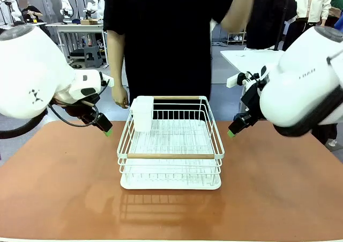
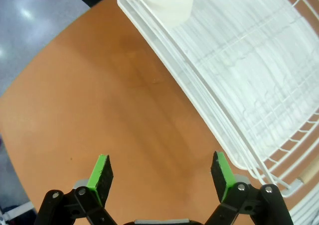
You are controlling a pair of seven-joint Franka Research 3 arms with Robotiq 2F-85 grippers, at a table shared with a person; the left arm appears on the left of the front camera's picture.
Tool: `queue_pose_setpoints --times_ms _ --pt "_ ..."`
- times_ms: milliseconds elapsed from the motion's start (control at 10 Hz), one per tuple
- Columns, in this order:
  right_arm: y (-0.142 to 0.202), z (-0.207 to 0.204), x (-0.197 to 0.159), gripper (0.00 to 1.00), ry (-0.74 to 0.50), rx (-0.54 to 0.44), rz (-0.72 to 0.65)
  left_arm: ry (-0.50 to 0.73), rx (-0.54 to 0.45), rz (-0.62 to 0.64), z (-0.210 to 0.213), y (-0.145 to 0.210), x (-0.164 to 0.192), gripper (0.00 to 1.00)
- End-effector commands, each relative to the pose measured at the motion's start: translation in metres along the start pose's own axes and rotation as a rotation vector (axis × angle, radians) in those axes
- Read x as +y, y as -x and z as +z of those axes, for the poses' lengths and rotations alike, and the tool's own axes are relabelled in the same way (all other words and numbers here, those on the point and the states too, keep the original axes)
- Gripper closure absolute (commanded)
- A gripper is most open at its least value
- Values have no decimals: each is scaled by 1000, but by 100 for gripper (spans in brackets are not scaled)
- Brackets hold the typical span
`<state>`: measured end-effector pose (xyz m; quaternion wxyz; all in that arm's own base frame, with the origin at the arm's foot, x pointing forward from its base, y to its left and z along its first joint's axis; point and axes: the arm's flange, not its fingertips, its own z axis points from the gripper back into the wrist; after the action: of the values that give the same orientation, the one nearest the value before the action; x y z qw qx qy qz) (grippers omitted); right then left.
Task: Clean the table.
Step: Pick up the Lint Roller when the human hands it over.
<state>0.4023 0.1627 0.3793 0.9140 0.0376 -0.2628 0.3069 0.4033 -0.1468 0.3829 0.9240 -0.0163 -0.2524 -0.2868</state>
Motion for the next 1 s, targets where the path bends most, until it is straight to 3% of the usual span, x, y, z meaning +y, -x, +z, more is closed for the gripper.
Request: queue_pose_setpoints --times_ms 0,200,400,700,900 --pt "-8 16 -41 0 -113 27 -26 158 32 33 46 -7 18 0" --pt "-8 22 -85 0 -214 77 -109 375 -14 90 92 -2 36 0" --pt "6 24 -126 0 -450 83 -233 628 -94 201 123 18 67 0" --pt "51 18 -159 0 -800 113 -519 919 -181 389 124 80 106 0" --pt "86 27 -178 0 -862 122 -696 987 -232 508 128 128 122 0"
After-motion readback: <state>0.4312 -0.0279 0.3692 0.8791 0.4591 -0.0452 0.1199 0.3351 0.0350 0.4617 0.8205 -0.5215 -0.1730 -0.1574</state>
